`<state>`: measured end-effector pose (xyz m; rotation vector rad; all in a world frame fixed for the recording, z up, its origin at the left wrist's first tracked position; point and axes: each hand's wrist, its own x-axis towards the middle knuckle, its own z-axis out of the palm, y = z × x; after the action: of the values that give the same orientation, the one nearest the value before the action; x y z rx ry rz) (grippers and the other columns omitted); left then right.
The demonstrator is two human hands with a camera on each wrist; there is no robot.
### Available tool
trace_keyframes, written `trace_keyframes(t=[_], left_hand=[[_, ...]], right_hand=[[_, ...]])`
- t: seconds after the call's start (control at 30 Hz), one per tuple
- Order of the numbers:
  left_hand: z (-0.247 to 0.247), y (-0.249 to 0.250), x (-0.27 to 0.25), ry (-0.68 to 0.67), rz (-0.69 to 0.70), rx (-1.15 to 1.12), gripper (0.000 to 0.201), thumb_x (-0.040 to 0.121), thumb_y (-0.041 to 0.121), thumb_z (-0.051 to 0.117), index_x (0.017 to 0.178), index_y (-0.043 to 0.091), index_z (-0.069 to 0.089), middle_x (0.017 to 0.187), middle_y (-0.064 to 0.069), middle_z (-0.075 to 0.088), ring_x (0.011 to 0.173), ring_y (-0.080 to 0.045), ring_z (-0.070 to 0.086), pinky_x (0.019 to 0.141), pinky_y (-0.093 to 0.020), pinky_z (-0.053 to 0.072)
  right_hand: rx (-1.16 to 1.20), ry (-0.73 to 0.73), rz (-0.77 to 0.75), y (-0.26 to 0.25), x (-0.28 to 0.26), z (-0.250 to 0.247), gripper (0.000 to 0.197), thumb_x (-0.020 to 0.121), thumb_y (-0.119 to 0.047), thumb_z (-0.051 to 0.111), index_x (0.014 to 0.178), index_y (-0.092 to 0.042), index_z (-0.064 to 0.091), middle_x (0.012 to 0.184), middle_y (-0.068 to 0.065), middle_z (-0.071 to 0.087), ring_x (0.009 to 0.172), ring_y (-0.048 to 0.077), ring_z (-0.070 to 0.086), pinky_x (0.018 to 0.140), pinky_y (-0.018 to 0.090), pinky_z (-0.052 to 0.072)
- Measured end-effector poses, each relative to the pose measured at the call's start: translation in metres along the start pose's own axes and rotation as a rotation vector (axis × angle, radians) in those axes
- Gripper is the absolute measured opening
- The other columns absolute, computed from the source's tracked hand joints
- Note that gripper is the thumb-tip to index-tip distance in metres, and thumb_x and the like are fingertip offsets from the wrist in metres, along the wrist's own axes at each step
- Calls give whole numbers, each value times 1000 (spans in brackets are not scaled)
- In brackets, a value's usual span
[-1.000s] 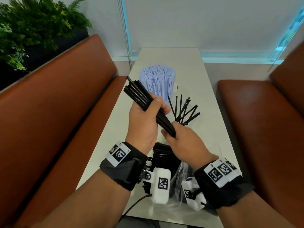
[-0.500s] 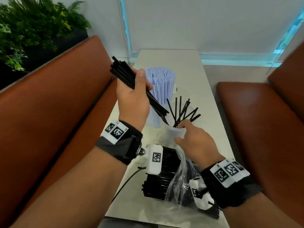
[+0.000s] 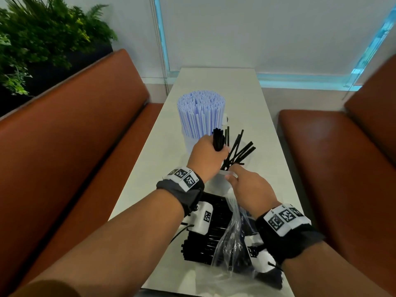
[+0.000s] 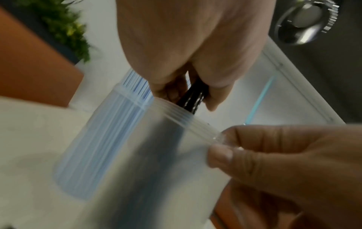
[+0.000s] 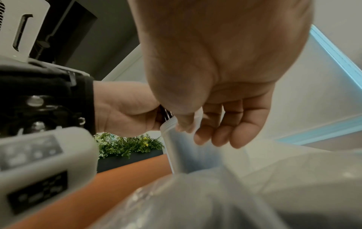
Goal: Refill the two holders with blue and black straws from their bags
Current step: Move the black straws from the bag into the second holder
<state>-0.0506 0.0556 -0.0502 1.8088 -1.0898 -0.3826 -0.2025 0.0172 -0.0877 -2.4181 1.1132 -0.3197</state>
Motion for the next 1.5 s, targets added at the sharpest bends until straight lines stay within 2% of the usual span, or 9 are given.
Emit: trace_keyframes(t=[0.13, 0.3, 0.47, 0.57, 0.67, 0.8, 0.97, 1.1, 1.5], left_hand=[[-3, 0, 1, 109, 158, 111, 21, 87, 28, 74, 101, 25, 59, 95, 15, 42, 90, -12, 53, 78, -19, 40], [-8, -3, 7, 15, 165, 494, 35, 88, 40, 71, 114, 19, 61, 108, 1, 48, 108, -25, 50, 93, -39, 45], [-29, 7, 3, 76, 183, 284, 63, 77, 55, 76, 128, 26, 51, 115, 7, 39, 118, -20, 45, 100, -32, 40], [-46, 4, -12, 170, 183, 198, 64, 76, 60, 68, 128, 28, 50, 120, 7, 38, 120, -17, 45, 101, -27, 37], [-63, -4, -35, 246, 215, 188, 45, 81, 57, 60, 115, 28, 55, 112, 10, 42, 106, -12, 49, 92, -22, 40], [-58, -16, -69, -118, 215, 368, 21, 87, 54, 50, 93, 35, 55, 89, 16, 51, 81, -3, 51, 71, -23, 43], [-20, -43, -99, -676, 305, 730, 47, 91, 47, 65, 129, 18, 61, 122, -2, 56, 112, -21, 52, 95, -37, 47], [3, -46, -104, -701, 383, 802, 55, 94, 41, 63, 139, 12, 52, 132, -7, 55, 120, -27, 50, 105, -41, 41], [-5, -42, -99, -658, 471, 963, 29, 99, 20, 50, 126, 9, 53, 121, -11, 55, 108, -31, 54, 85, -42, 44]], right_hand=[[-3, 10, -26, 1, 2, 1, 19, 106, -42, 38, 103, -26, 48, 63, -4, 55, 58, 9, 51, 48, 30, 32], [-2, 13, -48, 2, 2, 3, 22, 106, -42, 37, 104, -24, 49, 65, -5, 56, 60, 10, 54, 50, 30, 36], [53, 10, -57, 1, -2, -3, 14, 103, -43, 43, 114, -35, 46, 61, -8, 55, 60, 10, 57, 52, 31, 38], [56, 139, -39, -3, -16, -5, 19, 94, -55, 43, 92, -36, 41, 53, -6, 52, 50, 8, 53, 47, 29, 34], [-143, -29, 118, -2, -25, 1, 47, 80, -75, 28, 77, -30, 41, 68, -8, 55, 64, 13, 55, 53, 30, 36], [-311, -225, 237, 3, -29, 16, 55, 75, -82, 49, 81, -27, 46, 69, -10, 46, 70, 18, 52, 51, 30, 30], [-224, -233, 207, 7, -26, 21, 24, 78, -41, 64, 80, -24, 48, 71, -8, 50, 65, 15, 53, 54, 29, 38], [-184, -214, 201, 7, -25, 16, 19, 78, -38, 62, 81, -25, 48, 74, -8, 50, 72, 19, 55, 55, 29, 37], [-170, -142, 162, 3, -30, 4, 20, 81, -38, 59, 95, -30, 47, 76, -9, 58, 69, 10, 55, 57, 31, 37]])
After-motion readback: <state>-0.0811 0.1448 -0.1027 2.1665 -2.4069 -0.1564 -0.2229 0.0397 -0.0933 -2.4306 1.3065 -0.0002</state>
